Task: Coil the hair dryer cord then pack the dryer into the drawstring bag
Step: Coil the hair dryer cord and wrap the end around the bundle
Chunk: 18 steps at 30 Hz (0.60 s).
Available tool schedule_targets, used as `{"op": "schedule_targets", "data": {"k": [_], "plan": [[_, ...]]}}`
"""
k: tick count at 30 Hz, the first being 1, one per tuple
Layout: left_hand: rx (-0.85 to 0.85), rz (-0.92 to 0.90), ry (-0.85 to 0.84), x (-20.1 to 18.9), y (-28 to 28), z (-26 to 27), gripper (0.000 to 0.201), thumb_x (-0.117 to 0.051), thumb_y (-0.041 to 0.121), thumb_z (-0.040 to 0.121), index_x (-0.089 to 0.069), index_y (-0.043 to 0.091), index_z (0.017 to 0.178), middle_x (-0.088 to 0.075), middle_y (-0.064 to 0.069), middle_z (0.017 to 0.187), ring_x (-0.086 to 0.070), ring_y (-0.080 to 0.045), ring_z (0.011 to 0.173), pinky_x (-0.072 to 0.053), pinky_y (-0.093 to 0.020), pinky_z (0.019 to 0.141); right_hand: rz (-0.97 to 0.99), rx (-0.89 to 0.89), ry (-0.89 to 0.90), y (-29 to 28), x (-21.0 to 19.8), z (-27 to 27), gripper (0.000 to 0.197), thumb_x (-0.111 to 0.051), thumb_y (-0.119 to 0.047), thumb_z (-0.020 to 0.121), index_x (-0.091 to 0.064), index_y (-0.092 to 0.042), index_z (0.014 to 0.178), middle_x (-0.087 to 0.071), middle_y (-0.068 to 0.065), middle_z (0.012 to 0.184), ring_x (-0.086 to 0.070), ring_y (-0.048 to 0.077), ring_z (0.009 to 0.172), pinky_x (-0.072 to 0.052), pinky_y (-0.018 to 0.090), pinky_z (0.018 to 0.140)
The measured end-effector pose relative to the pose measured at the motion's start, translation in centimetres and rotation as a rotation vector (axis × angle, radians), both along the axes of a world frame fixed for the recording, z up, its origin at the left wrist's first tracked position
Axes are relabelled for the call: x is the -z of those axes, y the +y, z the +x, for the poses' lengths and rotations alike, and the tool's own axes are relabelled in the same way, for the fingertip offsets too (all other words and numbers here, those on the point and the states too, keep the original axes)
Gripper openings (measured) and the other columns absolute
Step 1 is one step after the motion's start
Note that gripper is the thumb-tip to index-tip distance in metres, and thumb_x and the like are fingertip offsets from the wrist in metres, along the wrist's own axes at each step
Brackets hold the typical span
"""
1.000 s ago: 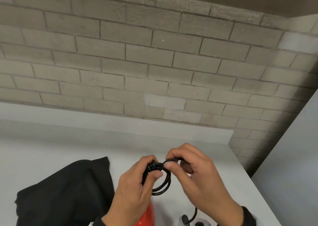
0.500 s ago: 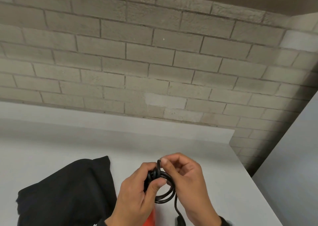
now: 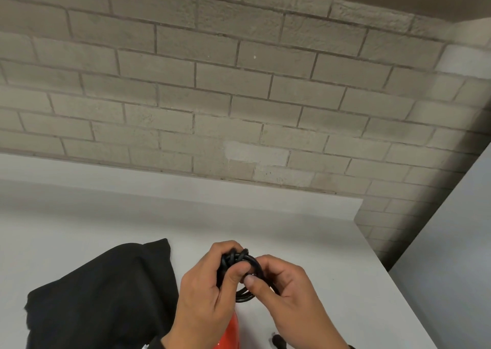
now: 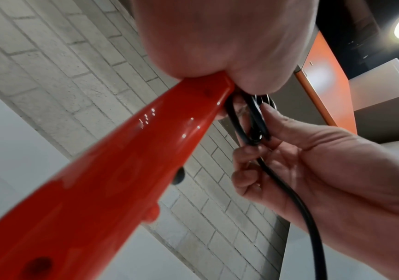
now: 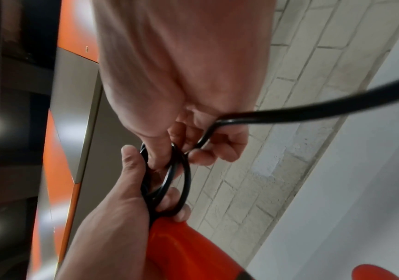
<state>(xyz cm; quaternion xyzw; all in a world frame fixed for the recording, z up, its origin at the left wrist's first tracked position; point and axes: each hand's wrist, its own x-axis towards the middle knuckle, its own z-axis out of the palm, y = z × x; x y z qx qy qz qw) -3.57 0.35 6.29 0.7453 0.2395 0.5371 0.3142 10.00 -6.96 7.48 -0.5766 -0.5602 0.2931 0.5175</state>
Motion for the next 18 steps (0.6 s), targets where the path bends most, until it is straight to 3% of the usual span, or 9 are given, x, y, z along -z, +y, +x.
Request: {"op": "schedule_targets", "data": {"k": [2,6,9,15,18], "plan": [[0.037,-0.033,-0.016,-0.2,0.0,0.0,0.014,-0.052,0.042,0.085,-0.058,0.042,0.098,-0.067,0.015,0.087,-0.067,-0.005,0.073,-0.046,-0.004,0.063,-0.055,-0.023,-0.088,-0.1,-0.2,0.4,0.016,-0.061,-0.039,0.086,-0.069,-0.027,0.094,-0.067,0.002,0.090,-0.060,0.020,0.090,-0.049,0.045,0.090],[0.083,-0.121,-0.055,-0.5,0.1,-0.1,0.024,-0.054,0.046,0.082,-0.062,0.041,0.104,-0.069,0.011,0.082,-0.069,-0.009,0.069,-0.048,-0.008,0.063,-0.142,-0.101,-0.163,0.0,-1.0,0.7,0.015,-0.053,-0.034,0.096,-0.065,-0.028,0.103,-0.066,-0.003,0.103,-0.059,0.010,0.104,-0.046,0.034,0.097],[0.101,-0.138,-0.064,-0.5,0.2,-0.1,0.026,-0.055,0.045,0.082,-0.064,0.040,0.106,-0.070,0.014,0.091,-0.069,-0.007,0.083,-0.047,-0.006,0.070,-0.139,-0.088,-0.187,0.5,-1.1,0.8,0.017,-0.053,-0.036,0.096,-0.065,-0.027,0.105,-0.066,-0.003,0.104,-0.059,0.012,0.107,-0.045,0.039,0.099],[0.136,-0.160,-0.079,-0.5,0.3,-0.1,0.029,-0.058,0.044,0.082,-0.065,0.041,0.110,-0.071,0.014,0.098,-0.067,-0.008,0.094,-0.047,-0.007,0.077,-0.130,-0.082,0.064,1.0,-1.2,0.5,0.021,-0.064,-0.032,0.087,-0.072,-0.014,0.096,-0.073,0.007,0.093,-0.067,0.023,0.097,-0.049,0.050,0.097],[0.100,-0.140,-0.062,-0.3,0.3,0.0,0.023,-0.057,0.042,0.083,-0.065,0.039,0.105,-0.069,0.014,0.096,-0.066,-0.010,0.092,-0.046,-0.008,0.075,-0.083,-0.042,0.116,1.1,-0.9,0.3,0.014,-0.070,-0.025,0.085,-0.072,-0.018,0.096,-0.075,0.010,0.089,-0.069,0.024,0.091,-0.052,0.045,0.093]]}}
